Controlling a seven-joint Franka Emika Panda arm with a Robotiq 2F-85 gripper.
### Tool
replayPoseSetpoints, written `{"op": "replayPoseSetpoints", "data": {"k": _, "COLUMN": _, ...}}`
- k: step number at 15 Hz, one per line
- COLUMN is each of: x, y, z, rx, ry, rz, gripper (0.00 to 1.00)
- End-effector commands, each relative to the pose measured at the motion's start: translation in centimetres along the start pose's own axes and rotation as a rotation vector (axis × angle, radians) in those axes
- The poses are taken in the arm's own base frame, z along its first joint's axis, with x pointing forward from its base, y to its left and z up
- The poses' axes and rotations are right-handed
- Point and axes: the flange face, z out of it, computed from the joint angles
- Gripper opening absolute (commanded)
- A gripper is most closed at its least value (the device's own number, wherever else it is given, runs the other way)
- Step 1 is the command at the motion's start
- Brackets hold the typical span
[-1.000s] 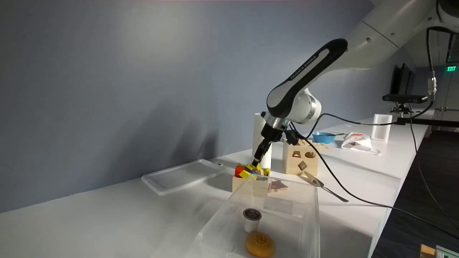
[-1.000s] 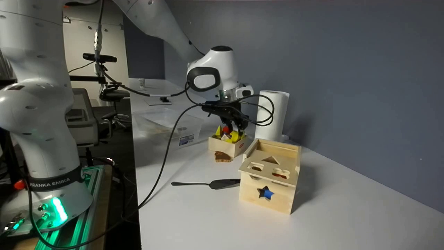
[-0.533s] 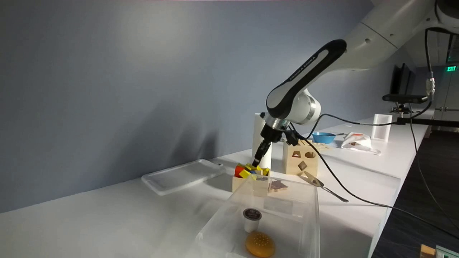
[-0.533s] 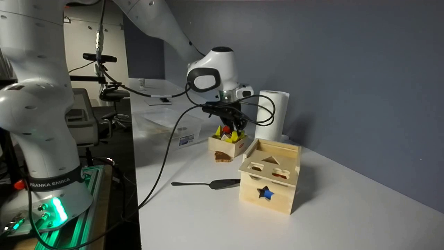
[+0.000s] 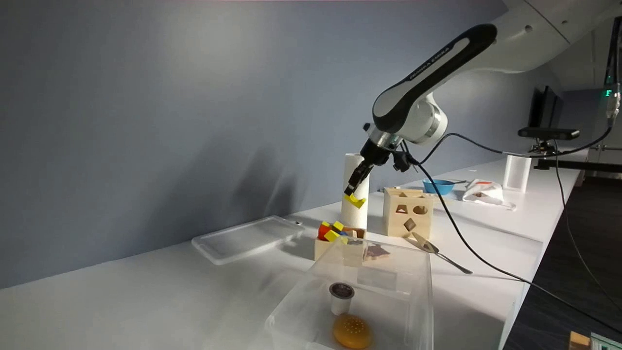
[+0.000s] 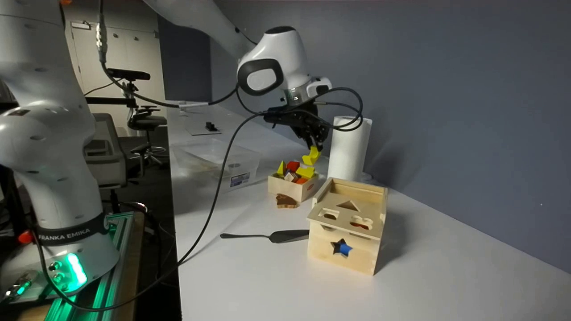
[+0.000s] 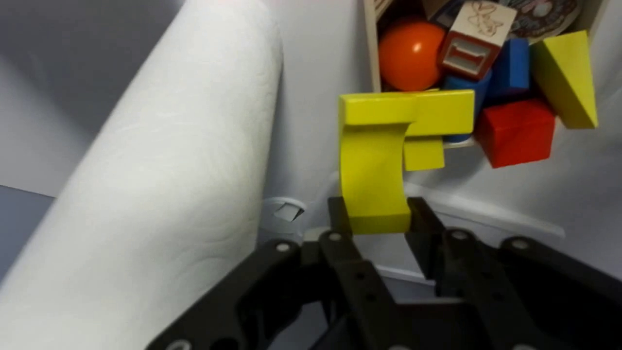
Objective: Put the yellow objects inside the wooden box
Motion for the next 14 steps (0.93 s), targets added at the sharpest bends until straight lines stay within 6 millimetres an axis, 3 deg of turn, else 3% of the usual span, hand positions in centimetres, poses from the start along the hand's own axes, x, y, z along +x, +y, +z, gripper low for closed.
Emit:
{"op": "replayPoseSetpoints", "data": {"k": 1, "x": -1.7, "y": 3.4, "z": -3.3, "rx": -0.104, "ry": 0.035, "rz": 0.153, "gripper": 0.09}}
{"op": "replayPoseSetpoints", "data": {"k": 7, "x": -4.6, "y": 9.2, "z": -6.2, "rx": -0.247, "ry": 0.037, "rz": 0.402, "gripper": 0.09}}
{"op": "replayPoseSetpoints", "data": {"k": 10, "x": -5.4, "y": 10.3, "z": -6.8, "rx": -0.276, "ry": 0.027, "rz": 0.455, "gripper": 0.09}}
{"op": "replayPoseSetpoints", "data": {"k": 14, "x": -5.2, "y": 10.1, "z": -7.1, "rx": -0.284, "ry": 0.039, "rz": 0.472, "gripper": 0.09}}
